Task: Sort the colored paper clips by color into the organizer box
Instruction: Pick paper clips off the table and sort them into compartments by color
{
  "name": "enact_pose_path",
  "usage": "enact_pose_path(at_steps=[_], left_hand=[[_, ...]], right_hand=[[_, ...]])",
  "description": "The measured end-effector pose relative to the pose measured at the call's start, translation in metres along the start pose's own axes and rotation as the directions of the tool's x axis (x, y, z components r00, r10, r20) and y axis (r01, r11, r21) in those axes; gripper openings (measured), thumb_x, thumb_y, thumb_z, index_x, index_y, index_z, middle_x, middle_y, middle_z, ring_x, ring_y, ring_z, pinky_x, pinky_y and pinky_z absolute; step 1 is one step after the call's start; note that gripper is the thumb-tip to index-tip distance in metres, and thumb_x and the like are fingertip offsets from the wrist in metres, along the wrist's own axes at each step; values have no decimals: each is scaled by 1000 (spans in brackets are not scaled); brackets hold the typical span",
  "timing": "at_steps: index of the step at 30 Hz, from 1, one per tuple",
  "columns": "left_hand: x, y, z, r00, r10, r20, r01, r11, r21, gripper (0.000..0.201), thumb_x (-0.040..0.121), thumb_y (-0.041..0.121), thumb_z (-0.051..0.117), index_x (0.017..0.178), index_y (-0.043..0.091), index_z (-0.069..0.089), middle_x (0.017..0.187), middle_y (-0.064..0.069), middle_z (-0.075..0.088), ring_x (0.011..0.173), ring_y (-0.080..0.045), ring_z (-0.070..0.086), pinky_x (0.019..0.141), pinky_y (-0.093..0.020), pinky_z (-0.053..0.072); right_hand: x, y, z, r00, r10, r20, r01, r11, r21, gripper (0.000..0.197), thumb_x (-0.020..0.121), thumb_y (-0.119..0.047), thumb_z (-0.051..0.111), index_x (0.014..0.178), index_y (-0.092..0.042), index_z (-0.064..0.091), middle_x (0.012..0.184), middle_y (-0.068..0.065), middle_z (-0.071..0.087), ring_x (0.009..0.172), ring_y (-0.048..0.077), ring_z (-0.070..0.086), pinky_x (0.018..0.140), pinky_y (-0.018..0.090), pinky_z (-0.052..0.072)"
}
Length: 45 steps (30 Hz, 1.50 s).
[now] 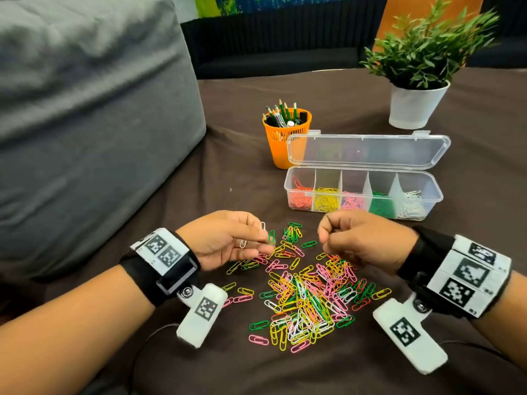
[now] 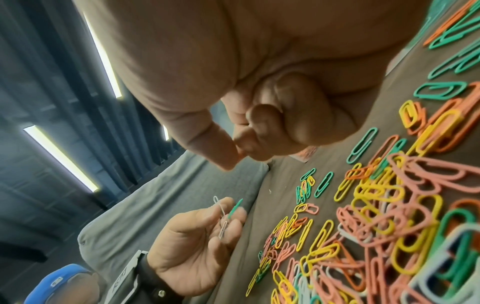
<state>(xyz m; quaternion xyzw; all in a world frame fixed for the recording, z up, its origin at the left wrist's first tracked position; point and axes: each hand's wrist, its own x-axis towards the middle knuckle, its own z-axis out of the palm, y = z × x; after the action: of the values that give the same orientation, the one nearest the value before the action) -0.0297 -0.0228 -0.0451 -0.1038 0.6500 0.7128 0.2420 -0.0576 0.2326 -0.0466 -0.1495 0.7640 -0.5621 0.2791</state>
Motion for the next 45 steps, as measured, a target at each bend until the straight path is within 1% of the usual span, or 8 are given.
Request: enact_pose_path(at_steps=[7, 15, 25, 28, 30, 33, 40, 45], left_hand=[[-20, -2, 1, 995, 57, -85, -46, 991, 124, 34, 84, -13, 60, 66, 12, 44, 96, -25, 69, 86, -28, 73, 53, -19, 57], [-36, -10, 1, 977, 80, -196, -29, 967, 252, 29, 85, -12, 56, 71, 9, 43, 92, -28, 73, 86, -30, 75, 54, -20, 58], [-57, -25, -9, 965, 168, -201, -205, 962, -182, 26, 90, -11, 61, 92, 10, 45, 97, -26, 73, 82, -22, 76, 68, -21, 59], [-60, -25, -9, 970, 187, -157, -208, 969, -130, 22, 94, -8, 55, 111, 4, 51, 89, -19, 72, 71, -16, 72, 60, -20, 60], [-64, -26, -2, 972, 210, -105, -214, 976, -27, 17, 95, -9, 51, 106, 3, 58, 84, -15, 67, 63, -11, 64, 56, -19, 56], [-66, -28, 13, 980, 196, -32, -185, 960, 211, 12, 85, -3, 61, 84, 8, 65, 77, -10, 63, 55, -9, 53, 48, -22, 46], [-59, -31, 63, 968, 212, 134, -135, -8, 991, 15, 83, 37, 68, 83, 23, 74, 72, 8, 68, 69, -7, 61, 64, -24, 50], [-54, -36, 66, 987, 153, 47, -32, -95, 995, 27, 75, 50, 76, 84, 25, 73, 70, 8, 67, 62, -6, 57, 61, -23, 47]], right_hand=[[-6, -10, 21, 995, -86, 48, 97, 928, -359, 12, 80, -3, 70, 75, -11, 63, 54, -7, 58, 47, 5, 45, 51, 20, 38], [-5, -19, 85, 972, -82, 219, 234, 362, -902, 13, 83, -35, 63, 80, -22, 65, 76, -5, 59, 76, 18, 56, 69, 27, 46], [8, -26, 114, 979, -2, 203, 194, 305, -932, 22, 82, -24, 59, 63, -14, 55, 65, 4, 55, 67, 27, 55, 68, 32, 53], [3, -29, 91, 995, -28, 100, 89, 724, -684, 15, 82, -21, 59, 67, -18, 56, 63, -2, 57, 53, 11, 52, 53, 24, 45], [-2, -25, 61, 998, 33, 52, -29, 997, -68, 14, 80, -16, 51, 66, -17, 46, 58, 2, 45, 38, 8, 36, 36, 16, 27], [-16, -8, 16, 999, -9, 50, -19, 851, 525, 29, 59, -19, 69, 70, -16, 42, 63, 5, 44, 36, 7, 29, 39, 11, 13], [-41, 6, -2, 988, -8, -152, 62, 932, 357, 16, 67, -2, 52, 71, -16, 50, 58, 3, 37, 39, 8, 27, 41, 13, 14], [-39, 3, 24, 996, -90, -13, 58, 740, -671, 9, 78, -21, 74, 76, -13, 70, 47, -19, 55, 45, -1, 47, 49, 12, 35]])
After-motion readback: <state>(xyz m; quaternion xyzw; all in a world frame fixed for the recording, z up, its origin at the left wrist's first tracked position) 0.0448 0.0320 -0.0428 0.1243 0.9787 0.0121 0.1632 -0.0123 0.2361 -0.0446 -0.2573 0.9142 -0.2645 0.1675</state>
